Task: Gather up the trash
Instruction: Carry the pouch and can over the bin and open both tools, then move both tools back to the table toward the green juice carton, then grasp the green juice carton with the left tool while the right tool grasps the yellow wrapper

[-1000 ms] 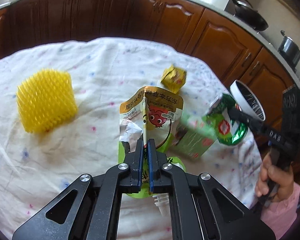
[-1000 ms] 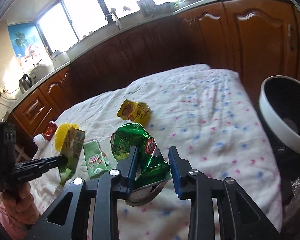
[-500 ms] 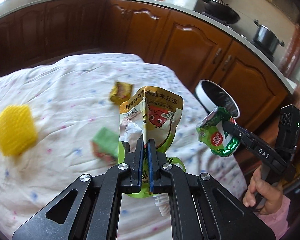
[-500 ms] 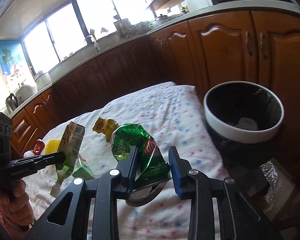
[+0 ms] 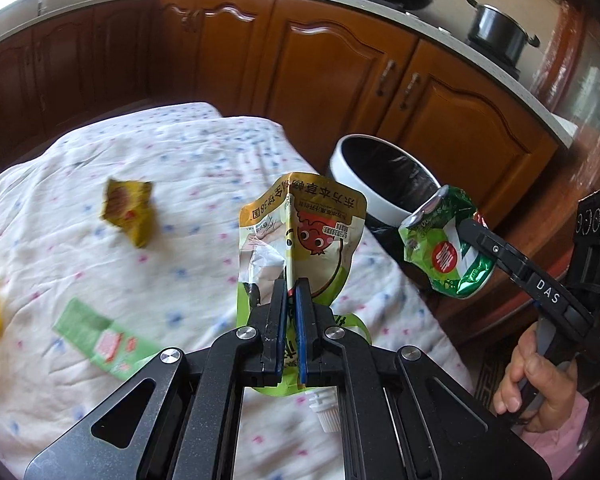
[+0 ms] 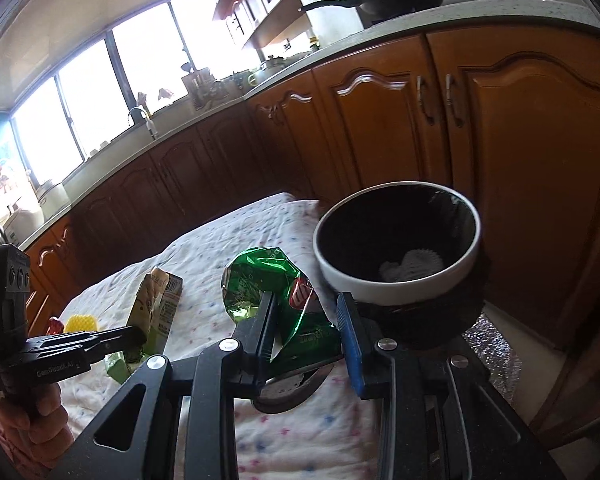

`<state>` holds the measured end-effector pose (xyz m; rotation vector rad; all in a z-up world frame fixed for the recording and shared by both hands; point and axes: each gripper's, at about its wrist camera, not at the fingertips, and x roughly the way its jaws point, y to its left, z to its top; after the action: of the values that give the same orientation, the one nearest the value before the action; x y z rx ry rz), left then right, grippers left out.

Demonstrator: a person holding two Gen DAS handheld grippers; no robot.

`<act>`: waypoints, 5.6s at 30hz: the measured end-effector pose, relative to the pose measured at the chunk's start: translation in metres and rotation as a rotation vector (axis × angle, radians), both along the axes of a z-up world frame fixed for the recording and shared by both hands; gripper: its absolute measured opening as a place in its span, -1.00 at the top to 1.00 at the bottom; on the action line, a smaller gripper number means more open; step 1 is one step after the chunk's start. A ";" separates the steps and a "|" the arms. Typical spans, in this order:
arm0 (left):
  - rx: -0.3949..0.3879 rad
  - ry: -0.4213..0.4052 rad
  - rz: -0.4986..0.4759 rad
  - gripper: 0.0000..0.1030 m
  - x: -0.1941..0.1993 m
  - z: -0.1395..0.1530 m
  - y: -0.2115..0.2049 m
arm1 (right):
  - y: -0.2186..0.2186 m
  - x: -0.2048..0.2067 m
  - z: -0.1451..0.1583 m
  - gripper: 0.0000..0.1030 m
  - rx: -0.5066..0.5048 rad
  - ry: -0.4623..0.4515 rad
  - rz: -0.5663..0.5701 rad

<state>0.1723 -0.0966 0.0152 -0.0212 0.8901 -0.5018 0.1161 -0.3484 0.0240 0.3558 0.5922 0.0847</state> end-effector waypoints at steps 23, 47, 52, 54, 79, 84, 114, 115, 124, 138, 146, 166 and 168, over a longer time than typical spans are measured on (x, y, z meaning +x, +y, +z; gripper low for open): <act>0.035 -0.050 -0.138 0.93 0.046 0.025 -0.105 | -0.071 0.033 0.011 0.40 -0.021 -0.019 -0.145; 0.177 0.012 -0.196 0.93 0.137 -0.005 -0.212 | -0.105 0.101 -0.028 0.40 -0.036 0.114 -0.154; 0.202 0.037 -0.197 0.93 0.144 -0.016 -0.220 | -0.109 0.107 -0.032 0.40 -0.033 0.128 -0.152; 0.209 0.042 -0.199 0.93 0.145 -0.020 -0.222 | -0.111 0.112 -0.032 0.40 -0.037 0.135 -0.152; 0.094 0.027 -0.081 -0.07 0.110 -0.001 -0.150 | -0.086 0.062 -0.011 -0.81 0.128 0.004 -0.148; 0.062 0.029 -0.016 -0.11 0.089 -0.002 -0.112 | -0.056 0.043 -0.013 -0.85 0.151 0.003 -0.110; 0.003 0.072 0.301 -0.39 -0.012 -0.010 0.085 | 0.056 0.003 -0.032 -0.85 0.193 0.043 0.083; 0.004 0.079 0.317 -0.40 -0.014 -0.013 0.091 | 0.059 0.003 -0.032 -0.85 0.193 0.045 0.089; -0.048 0.172 0.389 -0.41 -0.012 -0.039 0.120 | 0.078 0.011 -0.031 -0.85 0.178 0.061 0.132; -0.045 0.153 0.406 -0.46 0.022 -0.054 0.102 | 0.108 0.049 -0.032 -0.85 0.173 0.086 0.209; 0.014 0.025 0.275 0.55 0.013 -0.040 0.102 | 0.134 0.092 -0.037 -0.59 0.188 0.128 0.297; -0.110 0.132 0.278 -0.12 -0.003 -0.046 0.147 | 0.203 0.163 -0.053 0.90 0.139 0.195 0.419; -0.102 0.136 0.280 -0.23 -0.003 -0.046 0.142 | 0.183 0.151 -0.045 0.91 0.152 0.169 0.389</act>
<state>0.1696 0.0458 -0.0312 -0.2724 0.9755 -0.2859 0.2669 -0.1658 -0.0207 0.3931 0.8197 0.4788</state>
